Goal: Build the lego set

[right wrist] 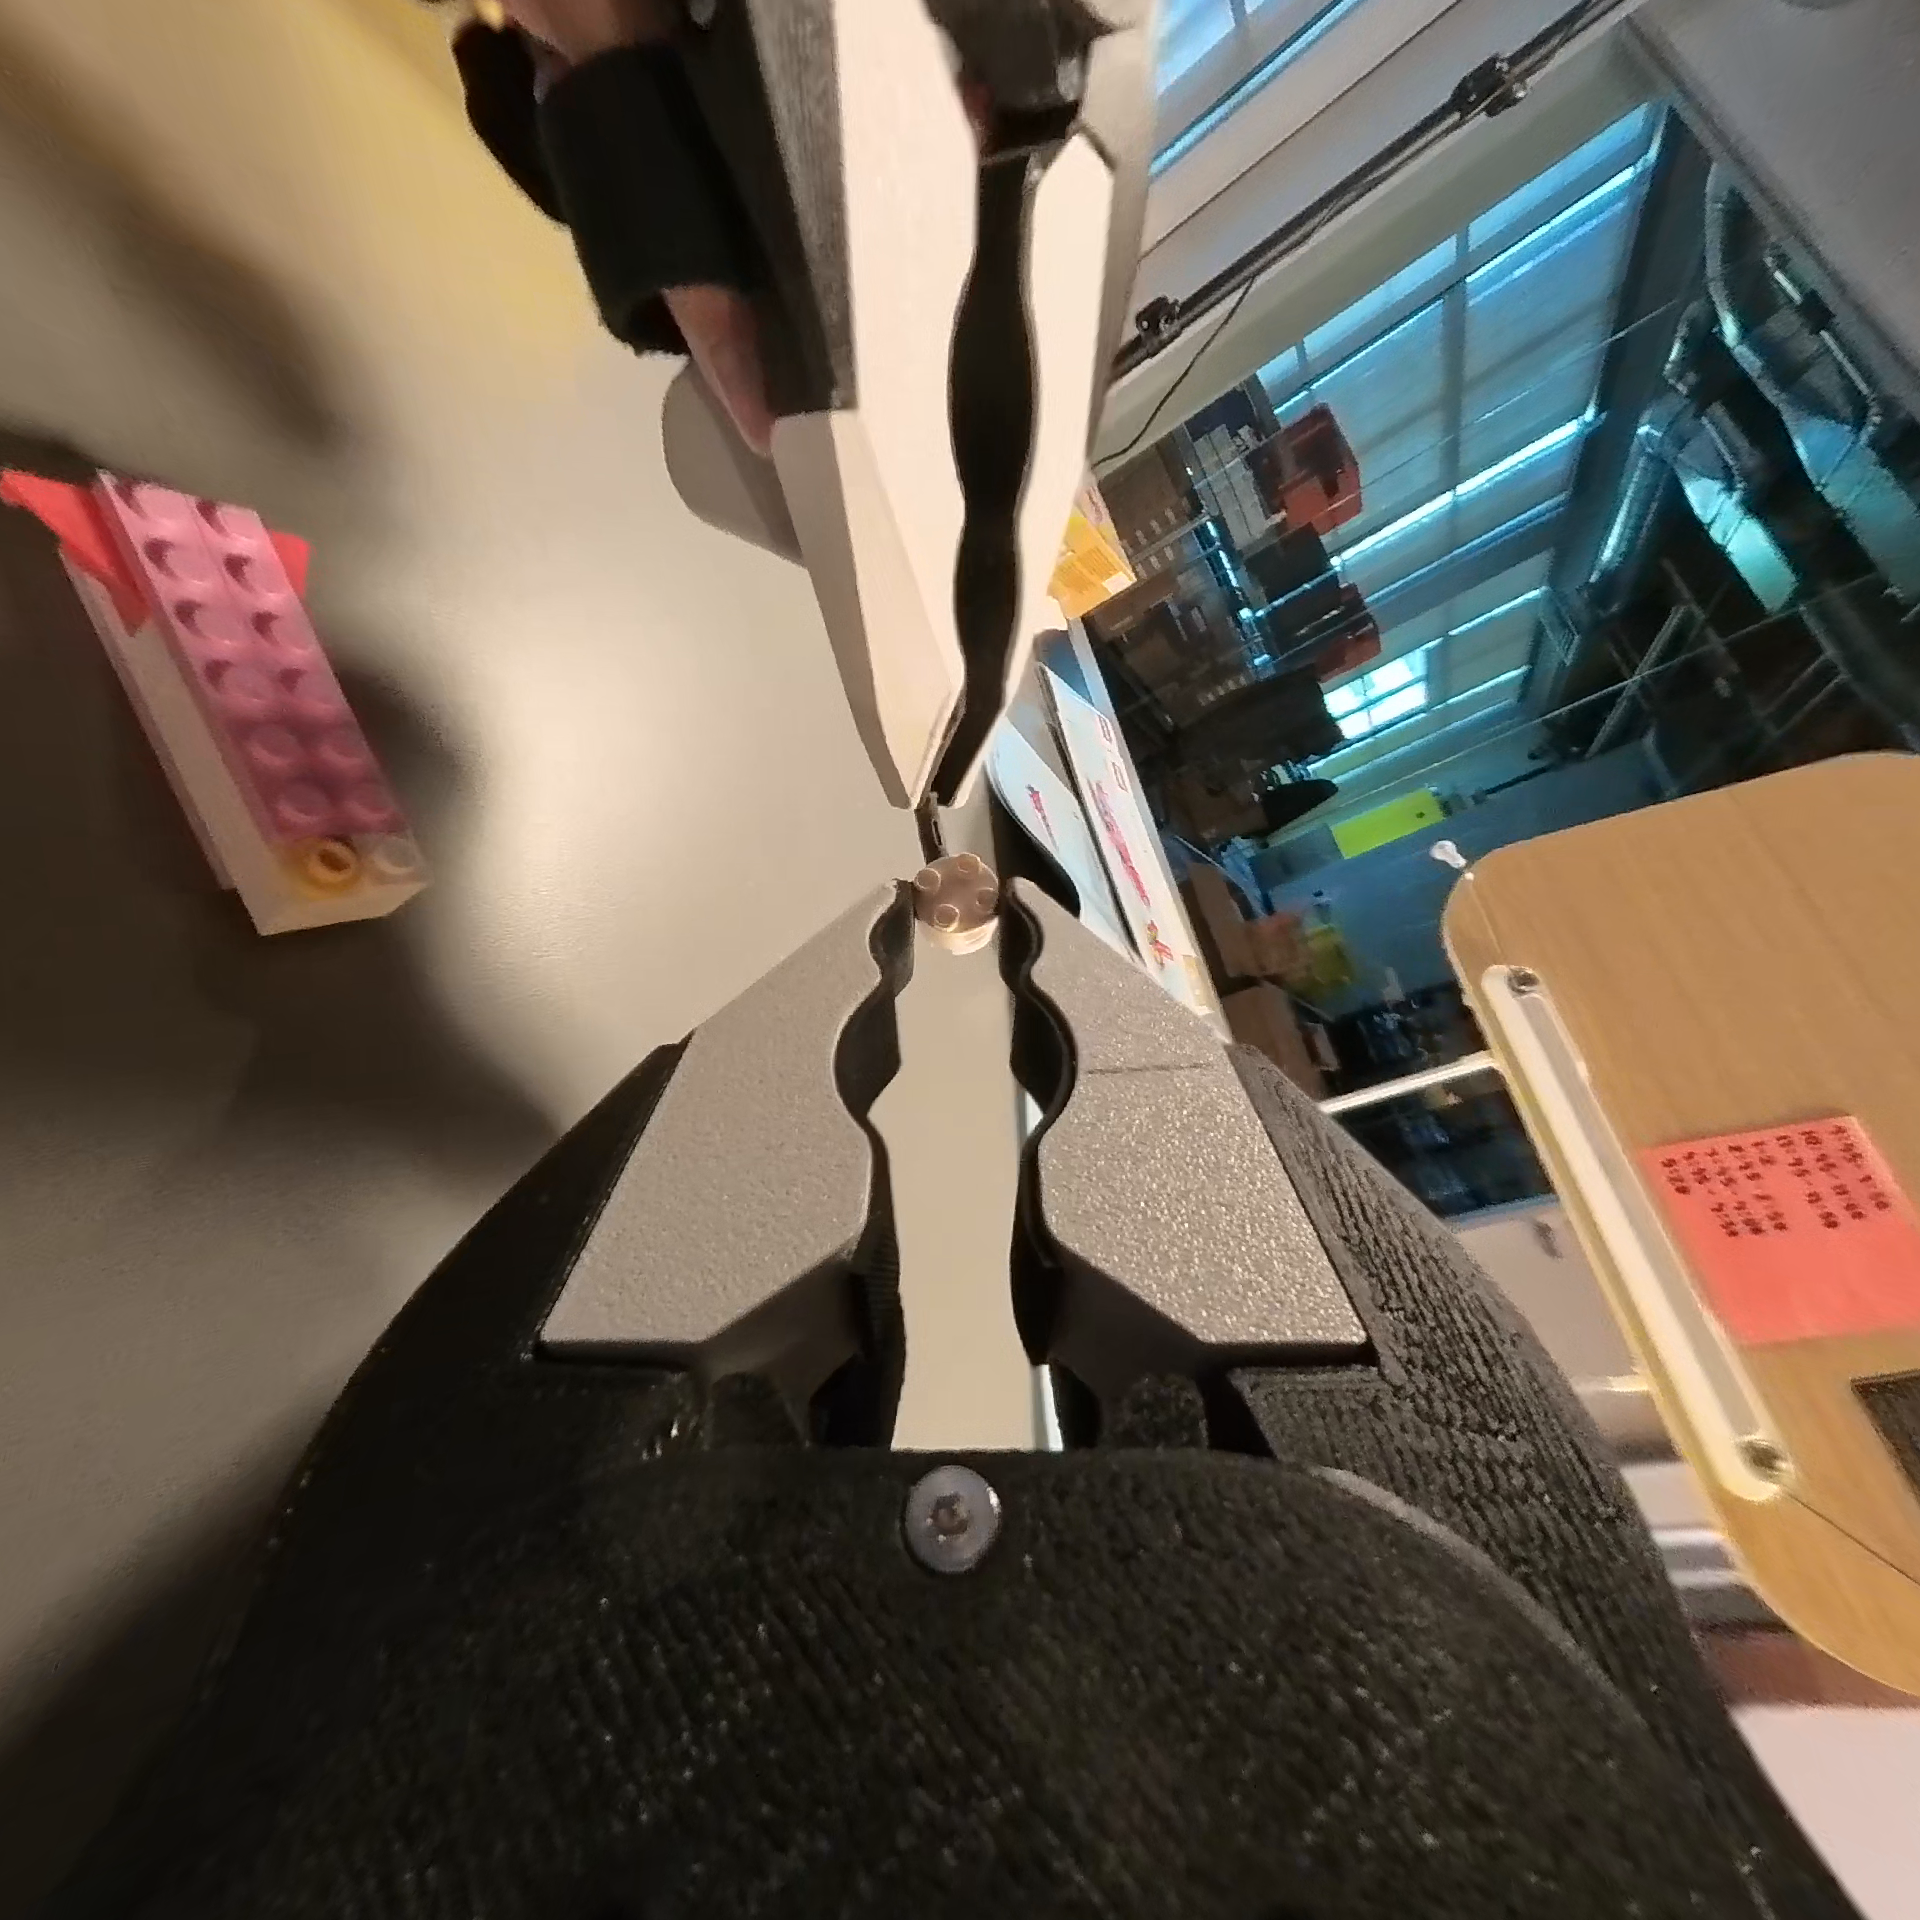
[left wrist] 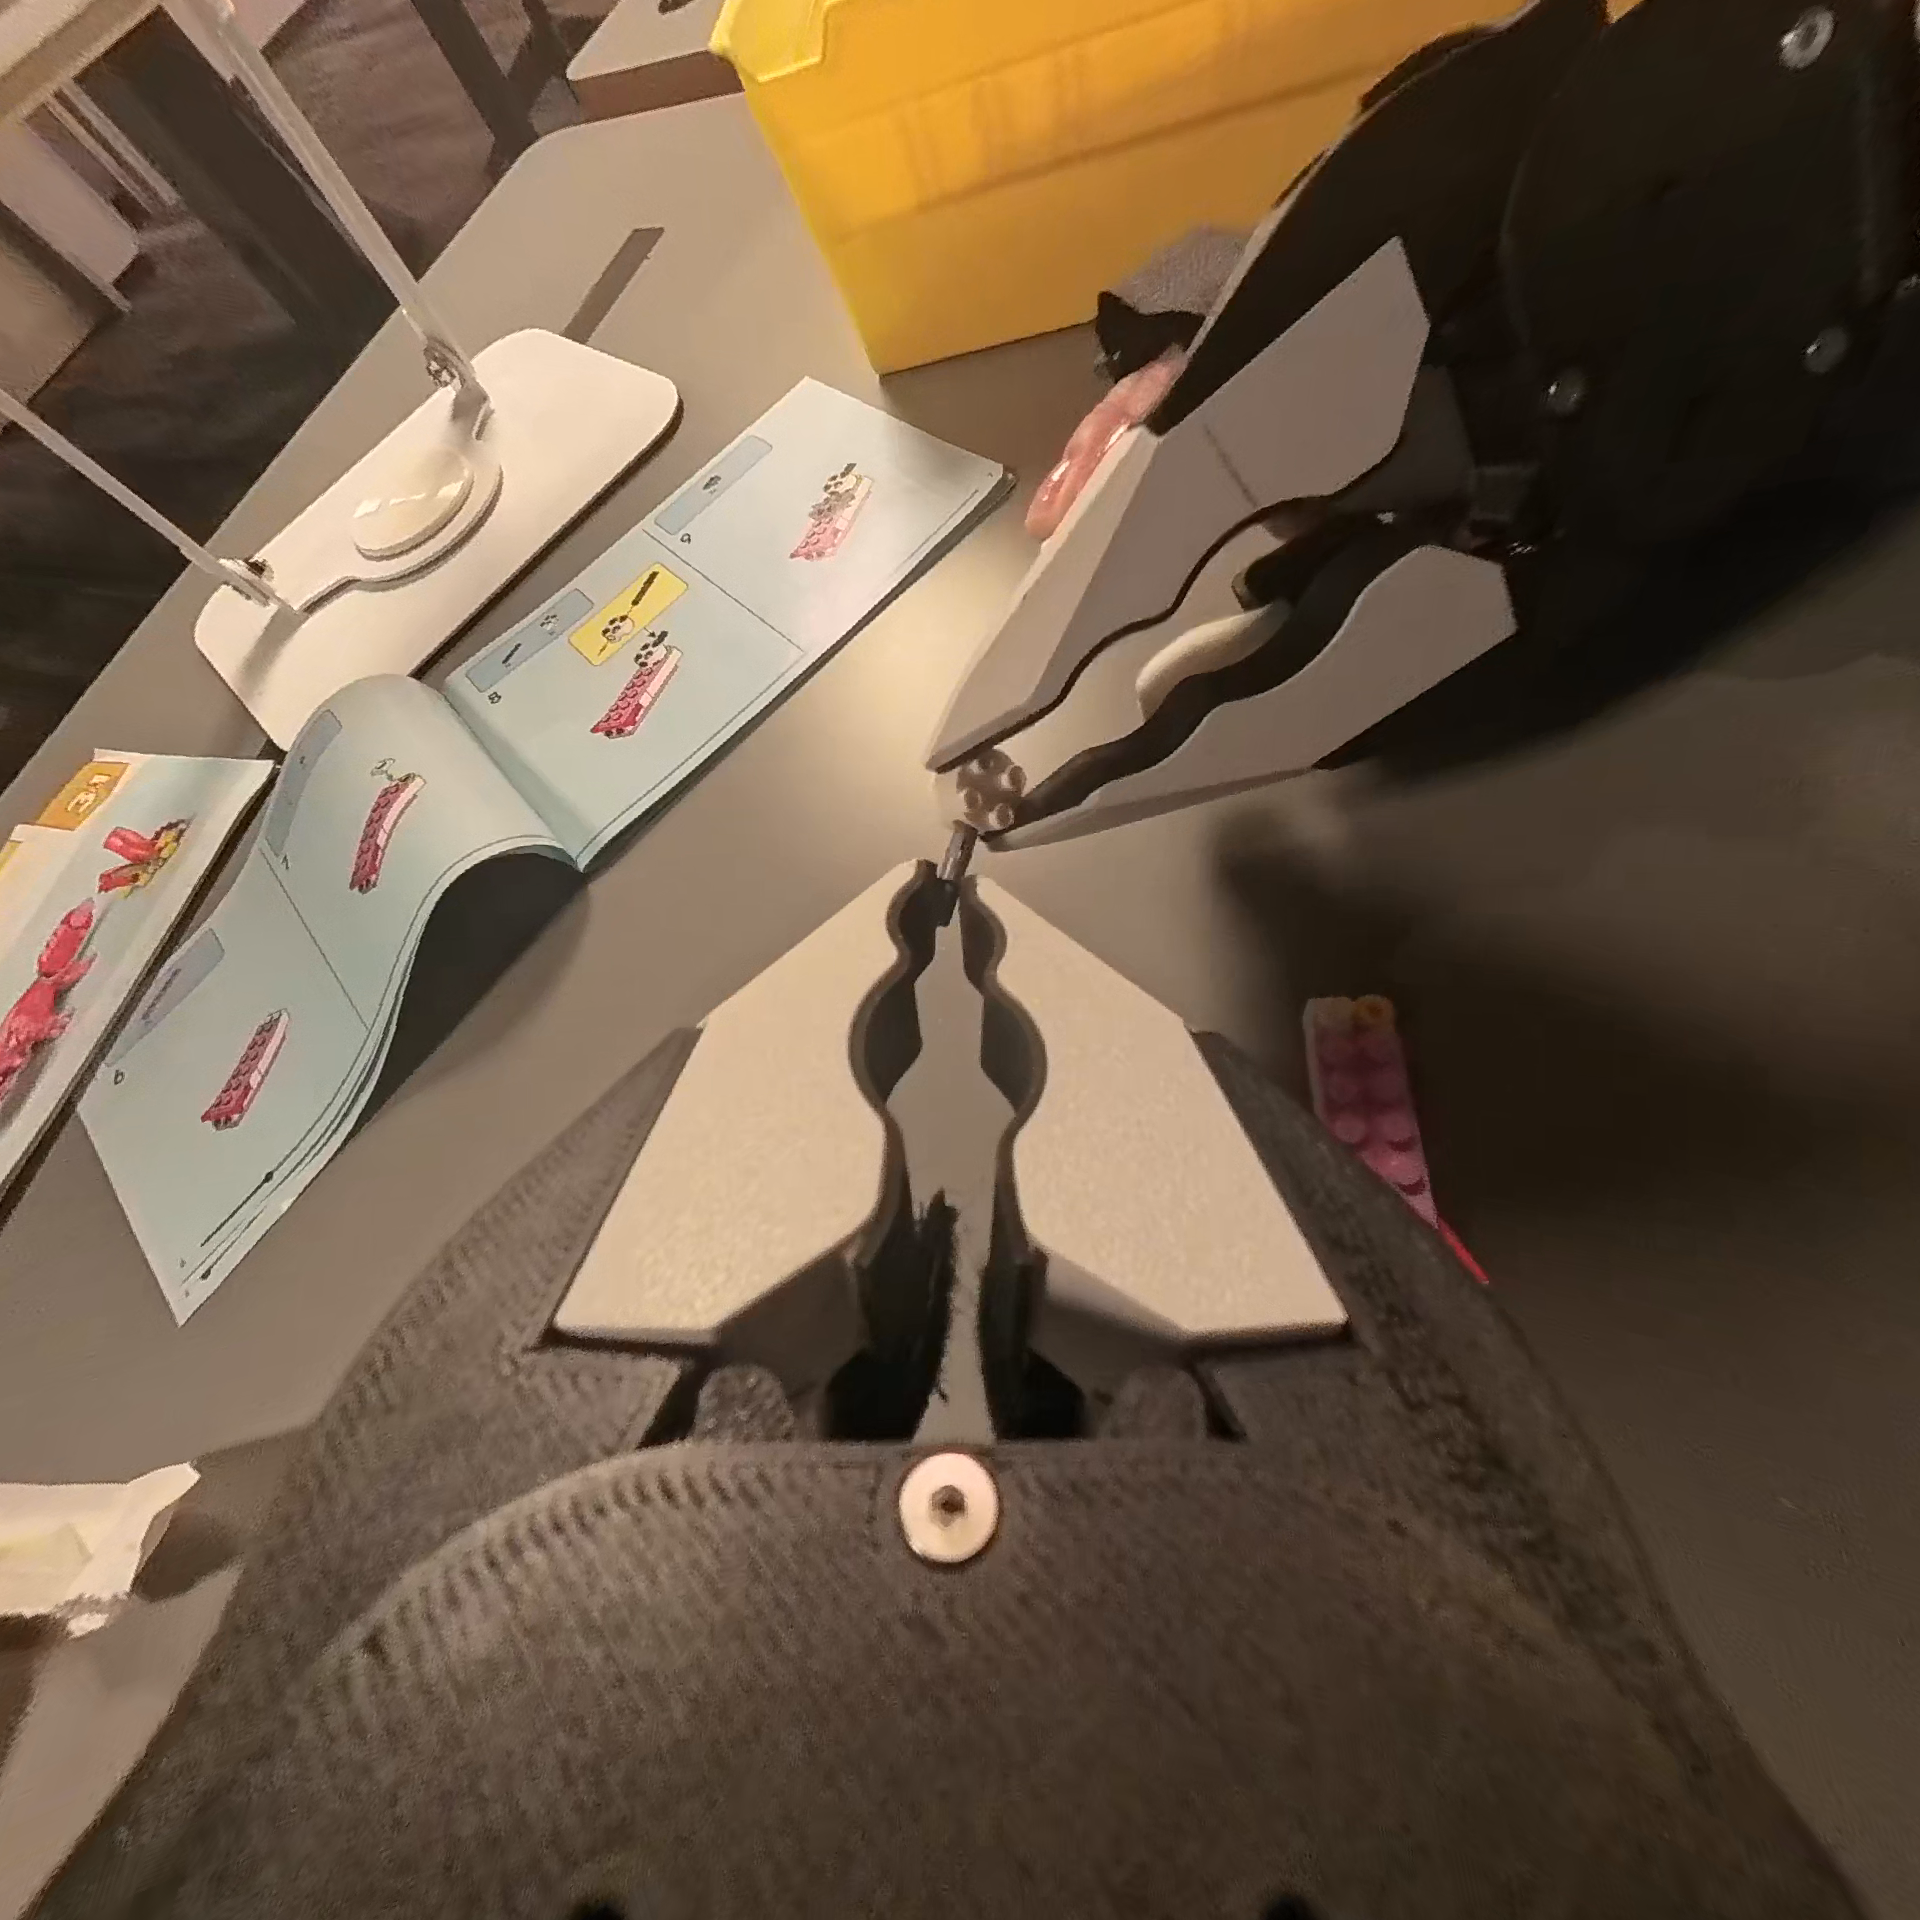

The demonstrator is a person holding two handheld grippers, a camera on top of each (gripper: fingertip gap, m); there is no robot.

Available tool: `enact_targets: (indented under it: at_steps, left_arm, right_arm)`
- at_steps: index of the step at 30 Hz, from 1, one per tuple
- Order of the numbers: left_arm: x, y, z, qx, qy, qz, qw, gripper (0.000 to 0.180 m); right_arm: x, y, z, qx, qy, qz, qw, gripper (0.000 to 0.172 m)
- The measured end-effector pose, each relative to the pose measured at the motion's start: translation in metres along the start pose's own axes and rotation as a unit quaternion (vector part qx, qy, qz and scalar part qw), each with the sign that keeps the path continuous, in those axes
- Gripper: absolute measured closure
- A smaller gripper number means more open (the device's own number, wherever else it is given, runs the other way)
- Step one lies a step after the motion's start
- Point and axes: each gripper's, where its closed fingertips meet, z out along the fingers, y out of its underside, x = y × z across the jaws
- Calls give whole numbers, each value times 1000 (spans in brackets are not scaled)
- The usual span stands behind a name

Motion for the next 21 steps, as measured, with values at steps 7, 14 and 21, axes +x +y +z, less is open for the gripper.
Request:
enact_targets:
  at_steps: [7, 14, 21]
  left_arm:
    - [2, -6, -3, 46, 36, -35, 998, 177]
    - [6, -10, -6, 85, 81, -69, 991, 177]
    - [13, -22, -11, 143, 147, -138, 969, 178]
  right_arm:
    - [4, -6, -5, 40, -19, 71, 997, 158]
    - [8, -13, -12, 103, -82, 220, 966, 158]
    - [16, -24, -22, 160, -138, 331, 920, 157]
